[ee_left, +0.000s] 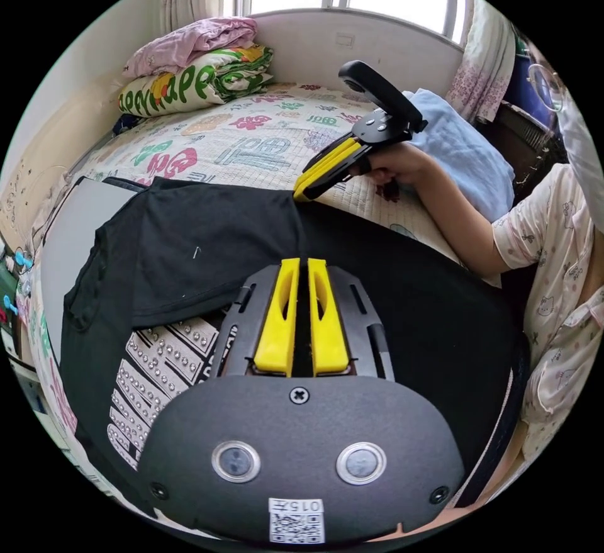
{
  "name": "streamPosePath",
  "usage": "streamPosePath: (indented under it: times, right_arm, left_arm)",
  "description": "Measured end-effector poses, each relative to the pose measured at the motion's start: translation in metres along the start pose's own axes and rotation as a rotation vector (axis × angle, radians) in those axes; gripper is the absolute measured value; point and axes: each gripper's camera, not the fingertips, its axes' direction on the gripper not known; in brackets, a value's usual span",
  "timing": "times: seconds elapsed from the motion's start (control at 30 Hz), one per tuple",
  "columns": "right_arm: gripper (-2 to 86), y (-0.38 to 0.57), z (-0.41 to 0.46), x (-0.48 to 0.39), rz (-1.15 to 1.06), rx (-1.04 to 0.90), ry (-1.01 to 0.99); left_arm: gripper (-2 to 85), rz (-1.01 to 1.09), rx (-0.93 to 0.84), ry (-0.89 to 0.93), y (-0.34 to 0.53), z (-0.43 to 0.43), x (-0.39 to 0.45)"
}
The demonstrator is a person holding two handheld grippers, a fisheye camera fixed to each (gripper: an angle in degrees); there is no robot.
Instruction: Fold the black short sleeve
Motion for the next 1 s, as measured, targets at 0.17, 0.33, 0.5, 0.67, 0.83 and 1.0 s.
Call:
streamPosePath:
  times: [0.17,0.33,0.5,0.67,0.83,1.0]
  right_arm:
    - [3.6,0.017,0.029,0.046,0.005,0.002,-0.010]
    - [3.4,0.034,0.061,0.100,0.041,0.005,-0.071]
    - [3.1,0.048,0.104,0.130,0.013,-0.019,0.002]
    - [2.4,0.064,0.160,0.155,-0.033,-0.052,0.138]
    - [2.6,0.087,0.198,0.208,-0.006,-0.027,0.124]
    - [3.1,0.102,0.222,0.280,0.170,-0.071,0.007]
  left_arm:
    - [4.1,-0.024,-0.003,0.027,0.037,0.024,0.014]
    - [5.0,-0.106,0.050,0.129,0.118,0.022,0.014]
    - [5.8,-0.484,0.383,0.084,0.308,-0.053,-0.033]
    - [8.8,-1.160,0.567,-0.279,0.614,-0.134,-0.067]
    - [14.7,-1.440,0.600,-0.334,0.830,-0.133,-0.063]
    - [13.0,-1.465,0.678,-0.232,0.931,-0.061,-0.069]
